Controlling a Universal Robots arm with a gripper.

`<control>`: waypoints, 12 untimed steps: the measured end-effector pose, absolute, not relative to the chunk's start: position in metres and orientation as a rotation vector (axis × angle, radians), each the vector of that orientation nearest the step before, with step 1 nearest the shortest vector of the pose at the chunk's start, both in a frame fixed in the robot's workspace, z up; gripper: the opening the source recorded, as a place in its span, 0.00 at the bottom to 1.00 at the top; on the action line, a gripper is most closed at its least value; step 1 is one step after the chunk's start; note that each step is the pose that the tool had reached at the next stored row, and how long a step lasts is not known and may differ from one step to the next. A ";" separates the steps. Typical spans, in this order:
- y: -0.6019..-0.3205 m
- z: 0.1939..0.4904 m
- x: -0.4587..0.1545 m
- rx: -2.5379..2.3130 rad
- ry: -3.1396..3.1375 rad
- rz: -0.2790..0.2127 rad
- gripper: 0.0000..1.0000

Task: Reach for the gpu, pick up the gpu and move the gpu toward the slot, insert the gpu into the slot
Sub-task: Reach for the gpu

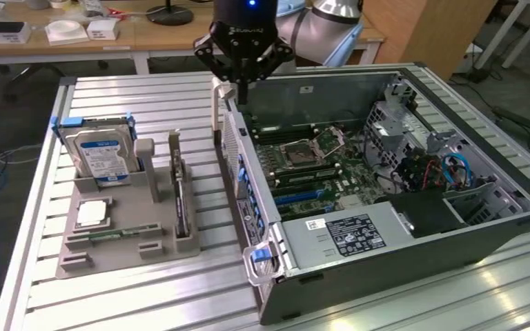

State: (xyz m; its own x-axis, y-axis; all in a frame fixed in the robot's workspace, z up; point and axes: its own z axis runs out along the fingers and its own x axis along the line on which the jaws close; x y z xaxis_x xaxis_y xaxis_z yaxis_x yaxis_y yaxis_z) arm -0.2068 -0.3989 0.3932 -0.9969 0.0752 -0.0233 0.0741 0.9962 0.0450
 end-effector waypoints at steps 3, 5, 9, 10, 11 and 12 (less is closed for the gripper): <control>-0.399 0.393 -0.220 0.117 3.114 0.069 0.10; -0.399 0.393 -0.229 0.116 3.114 0.069 0.10; -0.399 0.393 -0.246 0.117 3.114 0.069 0.10; -0.399 0.393 -0.250 0.116 3.114 0.069 0.10; -0.399 0.393 -0.254 0.117 3.114 0.069 0.10; -0.399 0.393 -0.258 0.117 3.114 0.069 0.10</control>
